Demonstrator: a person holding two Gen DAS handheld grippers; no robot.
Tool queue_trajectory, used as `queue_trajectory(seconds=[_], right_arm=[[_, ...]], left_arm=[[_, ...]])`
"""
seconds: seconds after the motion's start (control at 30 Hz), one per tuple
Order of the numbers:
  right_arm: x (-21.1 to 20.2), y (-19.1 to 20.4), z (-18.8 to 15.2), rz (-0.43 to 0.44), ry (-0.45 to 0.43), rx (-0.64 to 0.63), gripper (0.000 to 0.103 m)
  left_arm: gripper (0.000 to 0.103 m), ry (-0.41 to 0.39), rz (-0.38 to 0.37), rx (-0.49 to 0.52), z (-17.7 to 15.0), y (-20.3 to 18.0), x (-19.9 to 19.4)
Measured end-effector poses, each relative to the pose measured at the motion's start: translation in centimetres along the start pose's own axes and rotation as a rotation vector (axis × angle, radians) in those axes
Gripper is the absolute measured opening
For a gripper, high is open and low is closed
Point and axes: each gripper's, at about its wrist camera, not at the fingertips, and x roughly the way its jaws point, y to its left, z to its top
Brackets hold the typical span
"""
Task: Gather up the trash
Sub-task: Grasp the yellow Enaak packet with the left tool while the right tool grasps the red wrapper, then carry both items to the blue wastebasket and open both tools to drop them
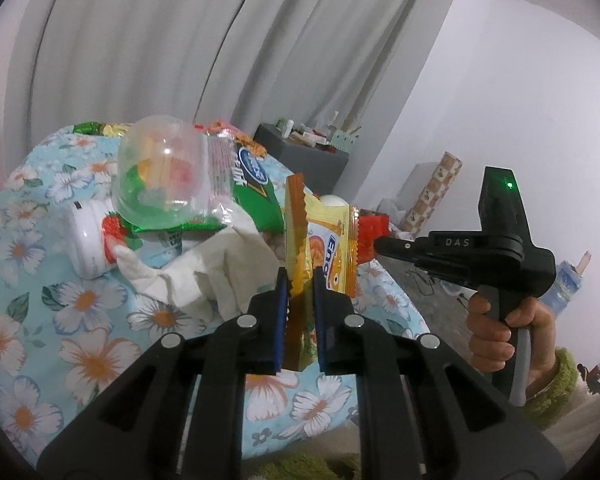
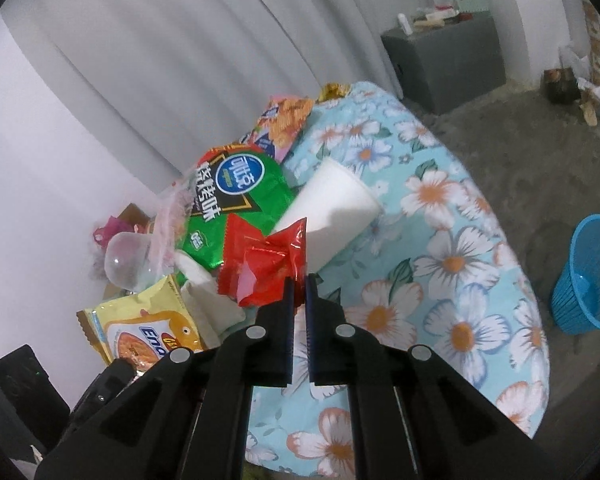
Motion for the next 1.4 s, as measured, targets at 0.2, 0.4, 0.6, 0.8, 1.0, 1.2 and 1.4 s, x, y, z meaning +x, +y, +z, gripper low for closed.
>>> queue_trajectory(seconds=[0.2, 0.4, 0.6, 0.8, 1.0, 1.2, 1.4], right_arm=[[-1.6, 0.4, 0.6, -0.016, -0.051, -0.004, 0.005], [-3.9, 0.3, 0.9, -0.050, -0.119, -0.005, 0.005], [-6.1, -0.6, 1.1, -0.078, -0.167, 0.008, 0.005], [-7.7, -1.8, 1.2, -0.092, -0.202, 0.029, 0.005], [-10.1, -4.3, 1.0, -0.092, -0.266, 0.077, 0.005], [-13.8, -8.7, -0.2, -0.139, -0.342, 0.164, 0.005], [-17.8, -15.4, -1.9, -0.243, -0.428, 0.300, 0.005]], left_arm=[[0.010, -0.050, 0.008, 0.000, 0.3, -0.2, -1.8], [0.010, -0.072, 0.011, 0.003, 0.4, -0.7, -2.9], [0.010, -0.083, 0.002, 0.019, 0.4, -1.3, -3.2], [0.010, -0.082, 0.007, 0.042, 0.5, -2.2, -3.2], [0.010, -0.058, -0.017, 0.093, 2.3, -3.8, -2.1], [0.010, 0.028, -0.107, 0.151, 4.8, -7.3, 2.0], [0.010, 0.252, -0.264, 0.158, 5.9, -13.4, 11.1]])
